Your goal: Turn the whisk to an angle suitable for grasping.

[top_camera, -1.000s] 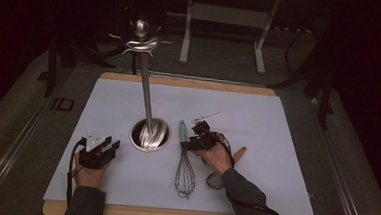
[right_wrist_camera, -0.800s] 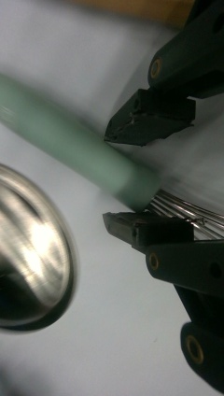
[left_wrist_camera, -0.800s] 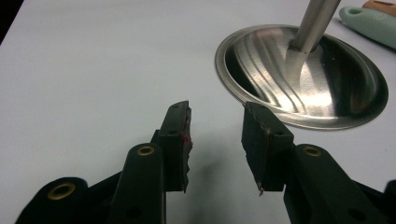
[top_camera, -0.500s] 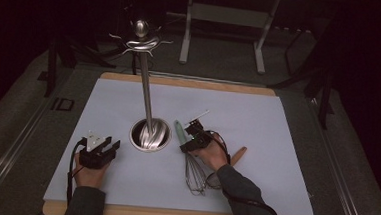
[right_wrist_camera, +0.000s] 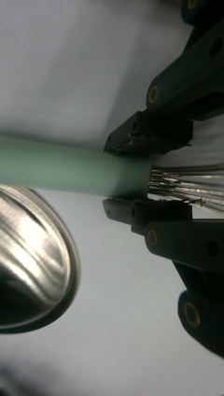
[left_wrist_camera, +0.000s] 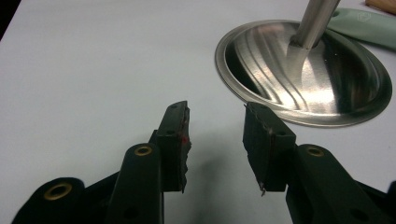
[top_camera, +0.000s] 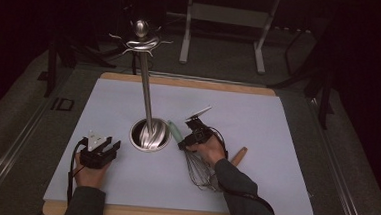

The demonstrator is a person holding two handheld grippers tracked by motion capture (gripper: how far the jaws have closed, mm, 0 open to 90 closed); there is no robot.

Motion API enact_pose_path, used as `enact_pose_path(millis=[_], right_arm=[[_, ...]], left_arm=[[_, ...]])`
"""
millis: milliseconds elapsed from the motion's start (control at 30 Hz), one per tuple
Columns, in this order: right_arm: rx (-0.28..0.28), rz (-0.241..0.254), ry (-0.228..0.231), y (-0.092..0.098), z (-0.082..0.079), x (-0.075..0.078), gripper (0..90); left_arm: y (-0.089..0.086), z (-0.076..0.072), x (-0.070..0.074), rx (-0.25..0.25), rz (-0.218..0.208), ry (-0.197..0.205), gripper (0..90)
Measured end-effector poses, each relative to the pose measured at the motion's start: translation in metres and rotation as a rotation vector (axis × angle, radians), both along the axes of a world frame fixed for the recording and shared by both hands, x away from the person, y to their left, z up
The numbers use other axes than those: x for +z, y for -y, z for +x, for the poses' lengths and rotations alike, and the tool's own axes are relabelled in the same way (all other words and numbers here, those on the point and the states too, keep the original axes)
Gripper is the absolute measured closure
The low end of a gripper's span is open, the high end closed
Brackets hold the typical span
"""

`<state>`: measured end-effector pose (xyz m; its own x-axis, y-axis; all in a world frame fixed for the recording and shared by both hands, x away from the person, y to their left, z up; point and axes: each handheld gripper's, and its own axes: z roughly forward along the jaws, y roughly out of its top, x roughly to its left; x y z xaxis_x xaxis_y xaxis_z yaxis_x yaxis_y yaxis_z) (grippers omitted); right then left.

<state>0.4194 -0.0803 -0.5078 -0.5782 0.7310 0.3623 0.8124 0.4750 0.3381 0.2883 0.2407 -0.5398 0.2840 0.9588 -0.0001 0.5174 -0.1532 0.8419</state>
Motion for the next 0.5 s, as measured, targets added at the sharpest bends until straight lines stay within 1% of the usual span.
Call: enact_pose_path(millis=[33,67,133,300,500], right_arm=[[0.0,0.002,0.009,0.0,0.0,0.001,68.8],[-0.005,0.015,0.006,0.0,-0.001,0.002,68.9],[-0.006,0.032,0.019,0.002,-0.002,0.007,69.0],[-0.004,0.074,0.048,0.01,-0.004,0.027,69.1],[-0.003,0.15,0.121,0.024,-0.004,0.055,69.3]], left_arm=[[0.0,0.0,0.0,0.0,0.0,0.0,61.2],[0.0,0.0,0.0,-0.001,0.0,0.0,61.2],[0.0,0.0,0.0,-0.001,0.002,0.001,61.2],[0.001,0.0,0.0,0.001,0.004,0.002,61.2],[0.001,0.0,0.0,0.001,0.005,0.001,61.1]])
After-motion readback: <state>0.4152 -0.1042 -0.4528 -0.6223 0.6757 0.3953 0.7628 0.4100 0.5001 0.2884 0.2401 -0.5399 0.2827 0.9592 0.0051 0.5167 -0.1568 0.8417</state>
